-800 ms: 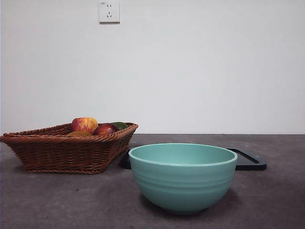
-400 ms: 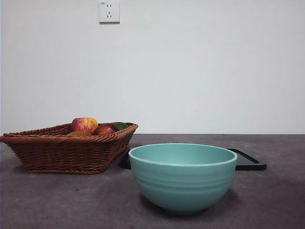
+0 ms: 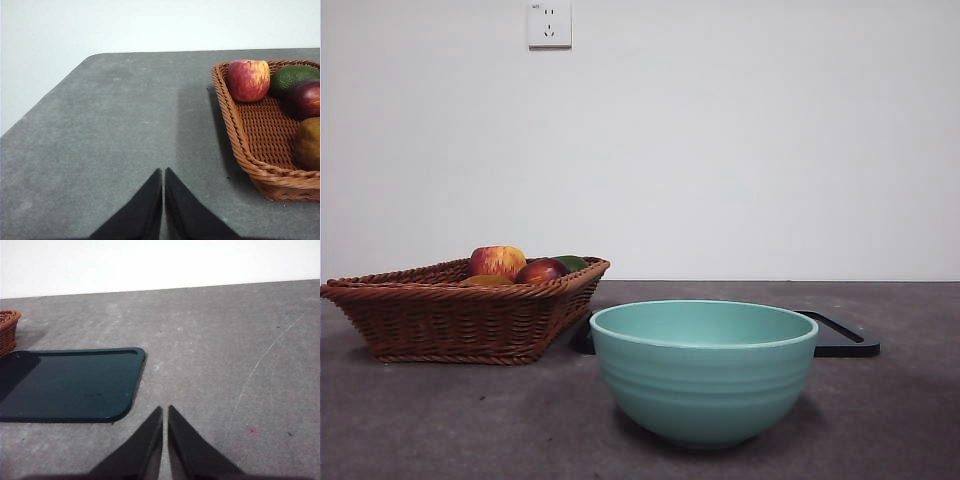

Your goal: Pick up the wifruite, put it on the bowl, pick up the plate, put it on desk

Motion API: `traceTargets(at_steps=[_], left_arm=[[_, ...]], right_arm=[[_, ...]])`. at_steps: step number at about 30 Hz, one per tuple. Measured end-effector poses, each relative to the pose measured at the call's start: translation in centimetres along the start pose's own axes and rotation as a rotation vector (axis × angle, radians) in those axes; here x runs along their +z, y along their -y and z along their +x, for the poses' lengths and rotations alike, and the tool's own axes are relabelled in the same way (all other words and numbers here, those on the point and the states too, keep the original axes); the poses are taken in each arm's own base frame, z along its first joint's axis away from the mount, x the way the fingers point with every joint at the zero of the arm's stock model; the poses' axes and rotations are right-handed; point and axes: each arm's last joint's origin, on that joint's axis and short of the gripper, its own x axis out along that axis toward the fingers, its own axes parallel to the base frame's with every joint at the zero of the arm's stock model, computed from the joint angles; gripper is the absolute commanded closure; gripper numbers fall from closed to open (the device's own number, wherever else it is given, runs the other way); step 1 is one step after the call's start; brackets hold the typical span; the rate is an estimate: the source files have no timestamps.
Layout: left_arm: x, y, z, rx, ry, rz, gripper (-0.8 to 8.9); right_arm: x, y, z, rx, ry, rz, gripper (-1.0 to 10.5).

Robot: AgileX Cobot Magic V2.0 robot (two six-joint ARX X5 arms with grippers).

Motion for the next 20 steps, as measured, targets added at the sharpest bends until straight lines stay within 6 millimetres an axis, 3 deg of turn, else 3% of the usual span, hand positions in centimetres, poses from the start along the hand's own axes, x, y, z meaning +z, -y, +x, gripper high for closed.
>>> traceTargets(at_steps=[20], left_arm=[[0.0, 0.0, 0.0, 0.0, 0.0, 0.0, 8.06]], right_arm=[[-0.01, -0.12, 0.0, 0.013, -0.002, -0.002, 9.4]])
